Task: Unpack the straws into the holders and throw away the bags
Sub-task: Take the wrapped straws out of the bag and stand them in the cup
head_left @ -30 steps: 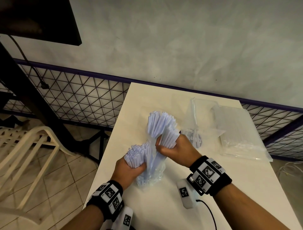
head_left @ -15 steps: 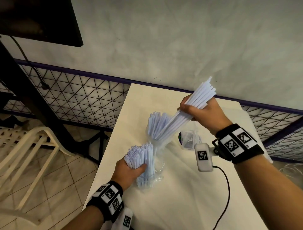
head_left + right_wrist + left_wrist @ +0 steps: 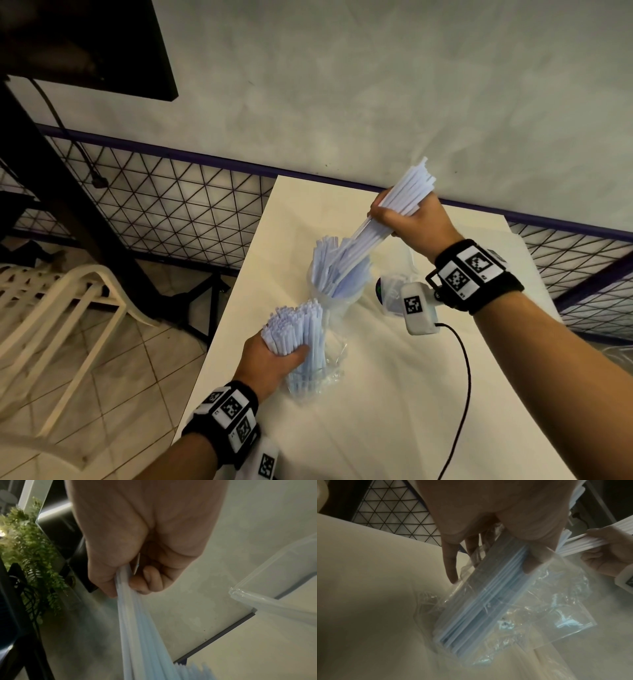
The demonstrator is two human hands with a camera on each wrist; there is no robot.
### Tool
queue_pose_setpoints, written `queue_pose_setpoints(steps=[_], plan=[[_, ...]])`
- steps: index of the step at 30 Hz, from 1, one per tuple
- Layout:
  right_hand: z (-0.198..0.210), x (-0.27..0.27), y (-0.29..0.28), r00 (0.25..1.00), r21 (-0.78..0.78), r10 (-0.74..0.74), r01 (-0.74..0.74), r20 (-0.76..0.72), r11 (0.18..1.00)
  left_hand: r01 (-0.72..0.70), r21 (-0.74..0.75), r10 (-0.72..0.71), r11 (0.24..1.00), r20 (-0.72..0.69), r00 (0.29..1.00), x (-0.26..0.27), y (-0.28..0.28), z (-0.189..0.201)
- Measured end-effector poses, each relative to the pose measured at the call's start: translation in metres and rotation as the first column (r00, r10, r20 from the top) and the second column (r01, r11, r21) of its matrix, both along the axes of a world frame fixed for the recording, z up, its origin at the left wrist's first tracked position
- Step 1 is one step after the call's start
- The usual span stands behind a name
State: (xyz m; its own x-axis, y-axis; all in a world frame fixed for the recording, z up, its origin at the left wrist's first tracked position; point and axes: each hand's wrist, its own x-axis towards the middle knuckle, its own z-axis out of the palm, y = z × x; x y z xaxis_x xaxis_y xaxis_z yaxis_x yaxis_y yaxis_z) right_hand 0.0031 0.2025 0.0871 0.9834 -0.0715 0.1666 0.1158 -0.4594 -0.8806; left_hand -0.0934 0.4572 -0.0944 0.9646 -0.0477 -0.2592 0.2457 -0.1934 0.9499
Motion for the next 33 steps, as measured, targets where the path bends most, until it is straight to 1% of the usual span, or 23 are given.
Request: queue_pose_setpoints(steps=[4,10,13,15,19,21,23,28,31,33], plan=[[-0.006,0.004,0.003,0.999,-0.029,0.001,0.000,0.043,1.000,-0.001,0.001,0.001,1.000,-0.004,1.000,0.000,0.000,0.001],[0.010,0.005,0.003,0.995,0.099,-0.034,0.024,0.094,0.995,-0.007,-0.016,0.007,1.000,-0.005,1.000,-0.001,0.000,0.004],[0.020,0.001,0.002,0.996,0.194,-0.037,0.021,0.080,0.981,-0.011,-0.017,0.011,1.000,-0.004,1.000,0.000,-0.001,0.005],[0.019,-0.001,0.001,0.997,0.244,-0.050,0.035,0.054,0.969,-0.010,-0.014,0.010,1.000,0.000,1.000,0.000,-0.001,0.005],[0.002,-0.001,0.010,0.995,0.280,-0.088,0.096,-0.043,0.955,0.001,-0.006,-0.001,1.000,0.007,1.000,0.001,-0.001,0.004],[-0.008,0.002,0.014,0.993,0.285,-0.098,0.112,-0.066,0.952,0.002,-0.011,-0.002,1.000,0.003,1.000,0.001,-0.001,0.004],[-0.015,0.005,0.015,0.993,0.259,-0.090,0.107,-0.076,0.960,-0.004,-0.021,0.004,1.000,-0.001,1.000,0.000,0.000,0.004],[-0.027,0.016,0.006,0.995,0.094,-0.065,0.072,-0.078,0.993,-0.011,-0.028,0.011,1.000,-0.014,1.000,0.000,0.000,0.002],[-0.039,0.018,0.007,0.991,0.035,0.024,-0.020,-0.128,0.999,-0.008,-0.023,0.008,1.000,-0.010,1.000,0.000,-0.001,0.004],[-0.047,0.019,0.009,0.979,-0.058,0.067,-0.080,-0.191,0.995,-0.006,-0.020,0.006,1.000,-0.009,1.000,0.001,-0.001,0.004]])
